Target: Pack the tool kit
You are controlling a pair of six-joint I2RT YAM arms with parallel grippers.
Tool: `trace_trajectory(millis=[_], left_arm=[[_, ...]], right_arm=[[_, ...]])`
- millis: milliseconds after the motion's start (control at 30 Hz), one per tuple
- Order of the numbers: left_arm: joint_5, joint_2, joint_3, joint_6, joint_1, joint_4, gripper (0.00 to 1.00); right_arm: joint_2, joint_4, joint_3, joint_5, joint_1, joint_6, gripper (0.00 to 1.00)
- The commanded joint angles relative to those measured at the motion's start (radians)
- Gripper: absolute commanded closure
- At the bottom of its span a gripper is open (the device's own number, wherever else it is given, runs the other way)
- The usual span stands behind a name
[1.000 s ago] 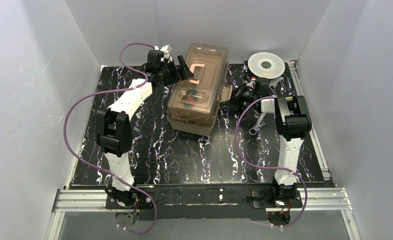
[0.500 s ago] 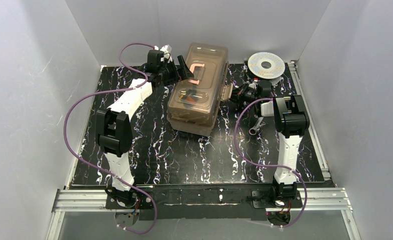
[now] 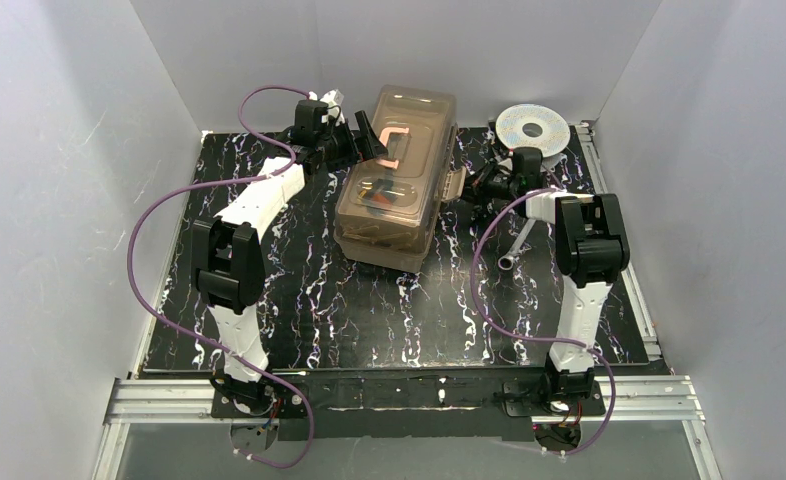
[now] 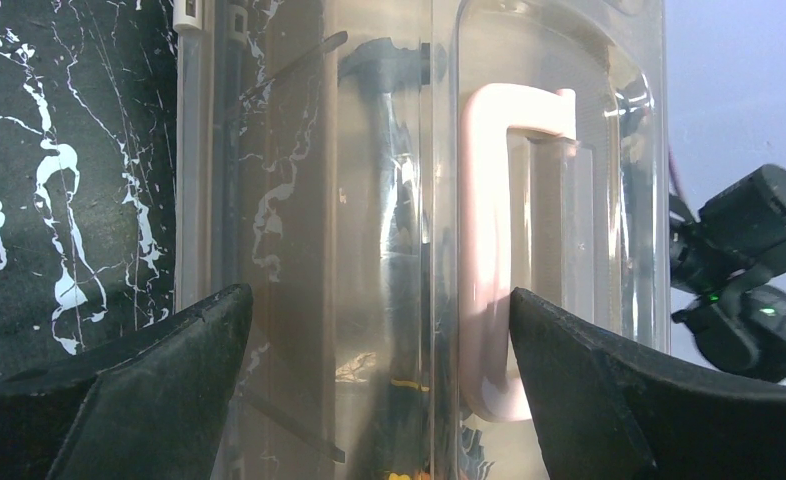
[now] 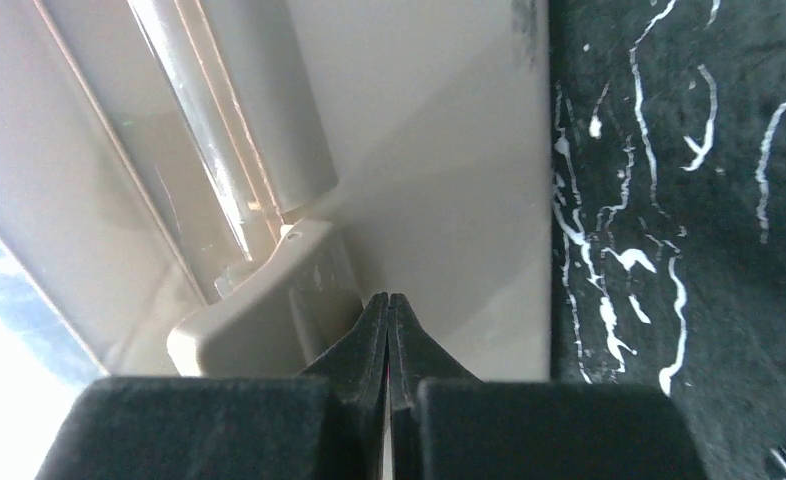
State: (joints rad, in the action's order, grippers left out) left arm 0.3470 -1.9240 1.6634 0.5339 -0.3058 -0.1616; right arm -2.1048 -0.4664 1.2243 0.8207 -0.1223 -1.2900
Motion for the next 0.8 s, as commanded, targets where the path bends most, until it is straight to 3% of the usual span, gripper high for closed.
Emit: trace_trajectory(millis=[0, 233, 467, 567, 767], left_arm=[[0.053, 0.043, 0.003, -0.014, -0.023, -0.068, 0.02], [0.055, 0.003, 0.017, -0.017, -0.017, -0.092, 0.02], [0.068, -0.009, 0.001, -0.024, -0.015, -0.083, 0.02], [0.065, -0.009, -0.001, -0.032, -0.015, -0.088, 0.02], [0.078, -0.017, -0.004, -0.032, -0.016, -0.085, 0.02]], right_arm=[[0.124, 0.390, 0.161, -0.111, -0.041, 0.260, 0.99], [0.123, 0.781, 0.355, -0.366, -0.119, 0.416, 0.99], [-0.058, 1.316, 0.811, -0.808, -0.248, 0.479, 0.99], [-0.088, 1.374, 0.869, -0.938, -0.285, 0.465, 0.99], [-0.129, 1.390, 0.908, -1.019, -0.320, 0.463, 0.99]])
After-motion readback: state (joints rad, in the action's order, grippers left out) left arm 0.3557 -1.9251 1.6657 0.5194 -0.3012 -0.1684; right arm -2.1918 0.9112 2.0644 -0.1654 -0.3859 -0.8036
